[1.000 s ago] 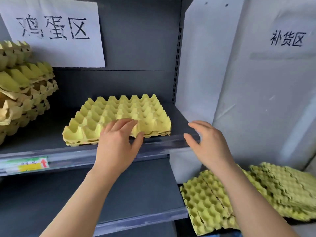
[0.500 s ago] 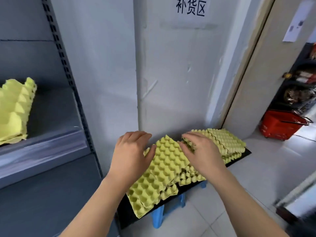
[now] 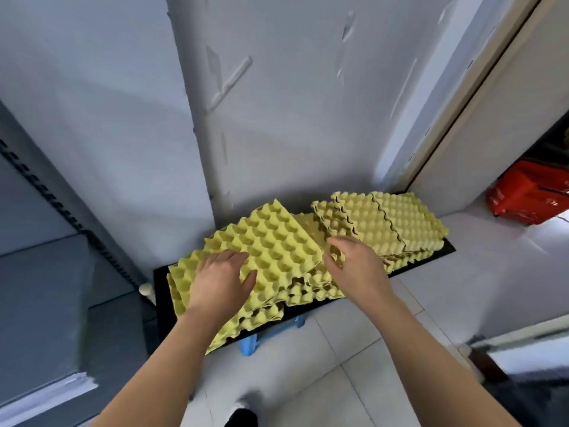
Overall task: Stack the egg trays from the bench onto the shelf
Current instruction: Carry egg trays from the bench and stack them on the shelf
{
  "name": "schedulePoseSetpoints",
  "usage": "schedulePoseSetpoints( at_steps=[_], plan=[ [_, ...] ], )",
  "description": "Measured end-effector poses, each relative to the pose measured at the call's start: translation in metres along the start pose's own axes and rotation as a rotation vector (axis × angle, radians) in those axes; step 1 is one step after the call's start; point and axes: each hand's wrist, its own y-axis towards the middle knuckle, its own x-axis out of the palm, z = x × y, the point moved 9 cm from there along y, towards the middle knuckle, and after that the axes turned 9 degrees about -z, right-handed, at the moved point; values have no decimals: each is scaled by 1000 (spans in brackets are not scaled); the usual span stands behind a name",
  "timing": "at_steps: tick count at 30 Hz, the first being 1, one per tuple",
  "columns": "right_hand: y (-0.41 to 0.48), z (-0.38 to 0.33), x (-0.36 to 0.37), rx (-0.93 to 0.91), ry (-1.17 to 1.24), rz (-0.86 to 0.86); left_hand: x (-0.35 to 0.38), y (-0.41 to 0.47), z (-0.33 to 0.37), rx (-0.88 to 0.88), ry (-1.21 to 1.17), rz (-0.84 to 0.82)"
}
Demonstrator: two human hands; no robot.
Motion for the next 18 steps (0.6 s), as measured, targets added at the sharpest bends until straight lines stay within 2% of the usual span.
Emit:
schedulePoseSetpoints(
  at_steps=[11, 18],
  plan=[
    [118, 74, 128, 90, -2, -317, 153, 76, -103, -515, -194, -498],
    [166, 116, 201, 164, -29, -505, 225, 84, -143, -771, -343, -583]
  ],
)
